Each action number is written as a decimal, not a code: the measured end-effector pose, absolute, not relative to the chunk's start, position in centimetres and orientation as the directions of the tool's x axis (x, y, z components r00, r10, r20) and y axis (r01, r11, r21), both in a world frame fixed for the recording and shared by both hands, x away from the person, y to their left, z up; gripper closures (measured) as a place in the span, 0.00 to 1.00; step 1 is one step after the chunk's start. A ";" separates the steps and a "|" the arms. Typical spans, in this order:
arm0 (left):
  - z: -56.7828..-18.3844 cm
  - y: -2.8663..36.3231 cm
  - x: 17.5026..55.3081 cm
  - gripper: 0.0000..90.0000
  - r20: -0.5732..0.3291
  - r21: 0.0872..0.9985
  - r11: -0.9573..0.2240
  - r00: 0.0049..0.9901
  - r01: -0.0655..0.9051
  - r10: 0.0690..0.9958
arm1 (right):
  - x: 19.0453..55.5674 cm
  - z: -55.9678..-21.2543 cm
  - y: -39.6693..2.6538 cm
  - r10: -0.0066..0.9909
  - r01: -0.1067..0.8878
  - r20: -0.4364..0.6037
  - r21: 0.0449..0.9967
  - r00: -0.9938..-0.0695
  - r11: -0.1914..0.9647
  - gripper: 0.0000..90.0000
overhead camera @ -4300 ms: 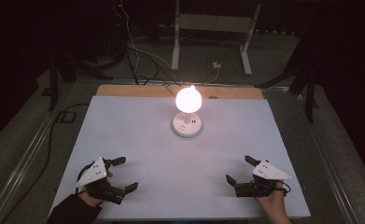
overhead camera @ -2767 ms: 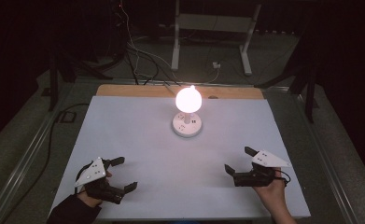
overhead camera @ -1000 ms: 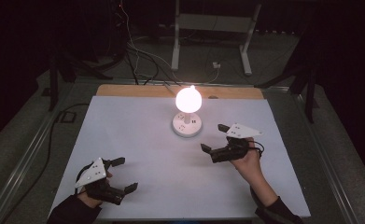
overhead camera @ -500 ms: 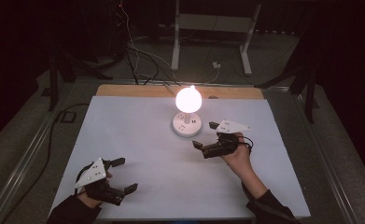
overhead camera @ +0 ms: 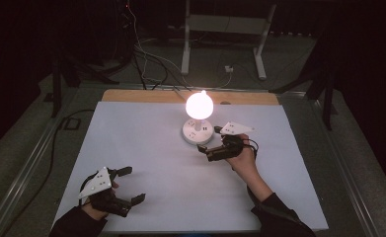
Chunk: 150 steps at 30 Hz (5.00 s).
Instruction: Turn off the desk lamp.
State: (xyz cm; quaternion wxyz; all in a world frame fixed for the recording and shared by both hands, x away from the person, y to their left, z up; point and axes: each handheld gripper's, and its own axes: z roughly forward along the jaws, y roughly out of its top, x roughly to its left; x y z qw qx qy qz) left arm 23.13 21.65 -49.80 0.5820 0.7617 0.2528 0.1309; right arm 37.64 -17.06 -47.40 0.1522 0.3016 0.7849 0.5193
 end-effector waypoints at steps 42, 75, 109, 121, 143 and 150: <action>-49.9 21.7 23.2 0.00 -0.101 0.950 -0.199 0.838 0.241 0.536 | 42.4 -50.8 -15.6 0.761 0.417 -0.041 0.816 -0.648 0.399 1.00; -49.9 21.8 23.2 0.00 -0.103 0.949 -0.198 0.837 0.244 0.537 | 42.2 -50.1 -15.1 0.770 0.397 -0.085 0.818 -0.632 0.416 1.00; -49.9 21.8 23.2 0.00 -0.099 0.949 -0.203 0.839 0.242 0.535 | 42.2 -50.6 -15.2 0.779 0.447 -0.025 0.807 -0.627 0.386 1.00; -49.9 21.7 23.2 0.00 -0.099 0.949 -0.204 0.839 0.242 0.535 | 42.2 -50.9 -15.3 0.777 0.443 -0.035 0.805 -0.629 0.395 1.00; -49.9 21.7 23.2 0.00 -0.101 0.950 -0.199 0.837 0.242 0.538 | 41.5 -47.5 -15.1 0.769 0.396 -0.042 0.838 -0.638 0.375 1.00; -49.9 21.8 23.2 0.00 -0.106 0.950 -0.195 0.837 0.246 0.537 | 41.6 -47.3 -15.5 0.773 0.404 -0.033 0.838 -0.634 0.367 1.00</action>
